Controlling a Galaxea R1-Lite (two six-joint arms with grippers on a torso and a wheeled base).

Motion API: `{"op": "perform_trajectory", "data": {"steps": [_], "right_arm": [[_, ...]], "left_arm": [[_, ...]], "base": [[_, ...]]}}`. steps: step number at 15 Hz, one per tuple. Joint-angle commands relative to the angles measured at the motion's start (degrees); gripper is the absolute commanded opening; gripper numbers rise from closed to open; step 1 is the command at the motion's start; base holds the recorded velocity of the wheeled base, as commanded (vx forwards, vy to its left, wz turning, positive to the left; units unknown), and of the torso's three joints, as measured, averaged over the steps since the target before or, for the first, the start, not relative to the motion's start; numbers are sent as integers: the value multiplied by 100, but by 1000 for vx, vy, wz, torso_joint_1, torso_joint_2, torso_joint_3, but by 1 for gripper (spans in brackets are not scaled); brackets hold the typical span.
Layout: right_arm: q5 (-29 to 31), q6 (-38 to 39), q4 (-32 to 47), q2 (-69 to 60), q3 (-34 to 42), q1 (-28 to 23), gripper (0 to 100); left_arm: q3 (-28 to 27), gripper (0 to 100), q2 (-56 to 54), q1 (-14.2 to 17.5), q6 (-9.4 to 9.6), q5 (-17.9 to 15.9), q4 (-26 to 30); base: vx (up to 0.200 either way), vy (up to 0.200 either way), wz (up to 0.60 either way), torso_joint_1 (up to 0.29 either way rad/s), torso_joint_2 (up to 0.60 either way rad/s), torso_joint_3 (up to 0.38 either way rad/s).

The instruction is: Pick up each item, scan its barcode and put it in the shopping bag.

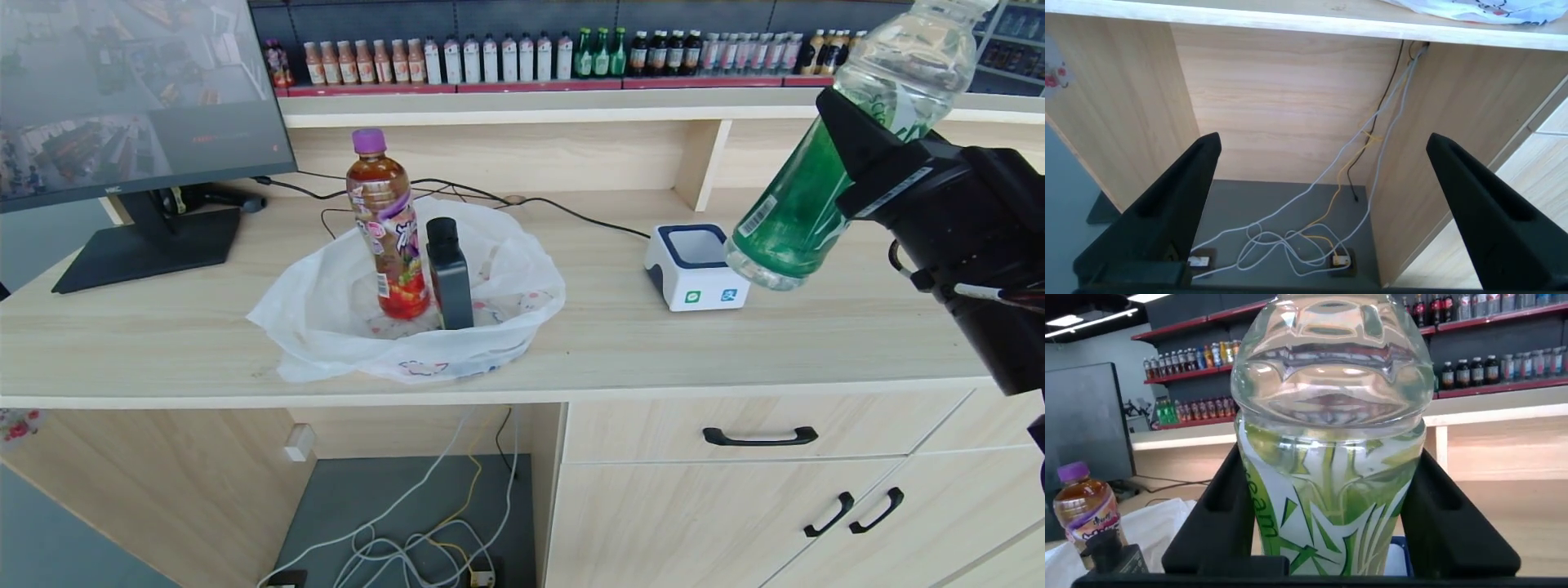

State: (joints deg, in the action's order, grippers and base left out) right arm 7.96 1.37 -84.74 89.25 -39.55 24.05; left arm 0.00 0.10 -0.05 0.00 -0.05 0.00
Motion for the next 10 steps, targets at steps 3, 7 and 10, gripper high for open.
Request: {"op": "perform_trajectory", "data": {"steps": [3, 7, 10], "right_arm": [[-14, 22, -113, 84, 96, 3, 0], [-181, 4, -210, 163, 149, -23, 0], [-181, 13, -227, 190, 140, -50, 0]], "left_arm": [[0, 100, -1, -4, -9, -4, 0], [0, 100, -1, -4, -9, 5, 0], [0, 100, -1, -4, -9, -4, 0]], "base": [[0, 133, 0, 2, 0, 5], [0, 200, 0, 7, 1, 0], [0, 200, 0, -1, 2, 2]]}}
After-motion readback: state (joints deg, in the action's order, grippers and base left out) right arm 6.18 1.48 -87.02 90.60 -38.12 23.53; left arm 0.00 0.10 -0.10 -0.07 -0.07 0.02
